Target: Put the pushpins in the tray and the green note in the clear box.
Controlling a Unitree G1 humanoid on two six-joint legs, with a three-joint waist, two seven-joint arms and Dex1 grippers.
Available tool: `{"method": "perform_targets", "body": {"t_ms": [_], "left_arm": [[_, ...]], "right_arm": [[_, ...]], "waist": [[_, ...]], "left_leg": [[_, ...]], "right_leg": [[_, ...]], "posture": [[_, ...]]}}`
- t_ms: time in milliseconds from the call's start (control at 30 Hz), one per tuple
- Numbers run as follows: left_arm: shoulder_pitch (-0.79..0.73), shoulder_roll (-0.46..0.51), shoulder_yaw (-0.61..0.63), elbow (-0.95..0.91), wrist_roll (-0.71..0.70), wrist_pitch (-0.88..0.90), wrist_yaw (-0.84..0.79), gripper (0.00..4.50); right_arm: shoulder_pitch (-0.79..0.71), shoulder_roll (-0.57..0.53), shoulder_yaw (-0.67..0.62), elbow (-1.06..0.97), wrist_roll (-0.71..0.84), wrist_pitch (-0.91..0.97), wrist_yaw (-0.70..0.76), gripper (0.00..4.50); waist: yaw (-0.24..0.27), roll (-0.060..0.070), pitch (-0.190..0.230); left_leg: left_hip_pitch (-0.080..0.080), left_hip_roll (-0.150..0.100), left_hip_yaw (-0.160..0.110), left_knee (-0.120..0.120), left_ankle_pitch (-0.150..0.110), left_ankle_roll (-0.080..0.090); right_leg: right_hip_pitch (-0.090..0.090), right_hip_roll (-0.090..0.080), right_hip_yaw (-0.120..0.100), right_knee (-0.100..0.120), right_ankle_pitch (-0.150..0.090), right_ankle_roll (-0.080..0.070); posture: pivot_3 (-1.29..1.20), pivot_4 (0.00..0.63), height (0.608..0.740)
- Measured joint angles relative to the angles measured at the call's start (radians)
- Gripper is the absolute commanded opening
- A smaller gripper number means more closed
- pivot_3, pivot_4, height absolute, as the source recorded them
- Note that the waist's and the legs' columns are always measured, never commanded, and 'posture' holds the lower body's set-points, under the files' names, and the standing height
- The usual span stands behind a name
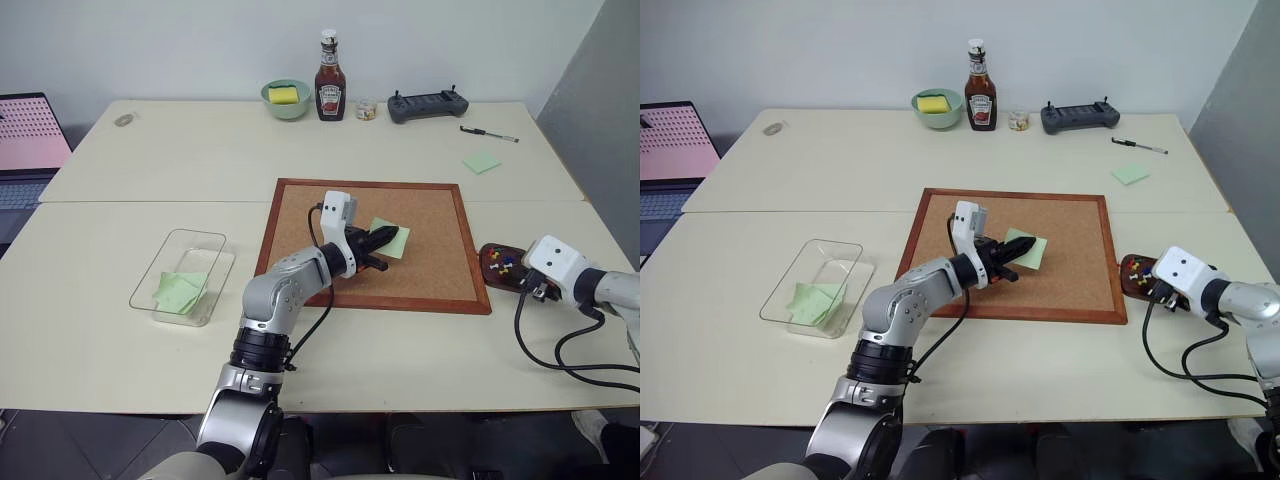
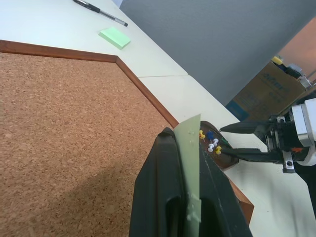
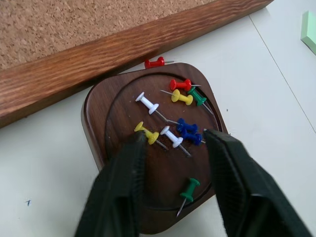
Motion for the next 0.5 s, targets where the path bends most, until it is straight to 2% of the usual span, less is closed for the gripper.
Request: {"method": "perform_targets", "body": {"t_ms": [267,400,500], "left_arm": [[-0.004,0.018,0.003,-0.008,0.007,-0.001,0.023,0.00],[-0.024,0.081,0.039,-0.101,0.019,0.014,0.082,0.00],[-0.017,0.183,0.090,-0.247,0.012,0.077,0.116,0.00]], "right_arm": [[0.005,-0.003,-0.040,-0.096,0.064,0.039,0.035,4.44],[-0.031,0.010,-0.060,-0.220,0.161,0.089,0.077,4.44],[-0.092,0.074,-0.046,-0.279,0.216,0.107,0.081,4.44]], "waist": [[-0.001,0.000,0.000],[-0.005,0.000,0.000],[-0.009,0.000,0.000]], "left_leg": [[0.000,0.000,0.000,0.000,0.000,0.000],[0.000,0.001,0.000,0.000,0.000,0.000],[0.000,0.002,-0.001,0.000,0.000,0.000]], "right_leg": [[0.000,0.000,0.000,0.000,0.000,0.000],[0.000,0.001,0.000,0.000,0.000,0.000],[0.000,0.001,0.000,0.000,0.000,0.000]], "posture": [[0.00,0.150,0.740],[0.00,0.150,0.740],[0.00,0.150,0.740]]}}
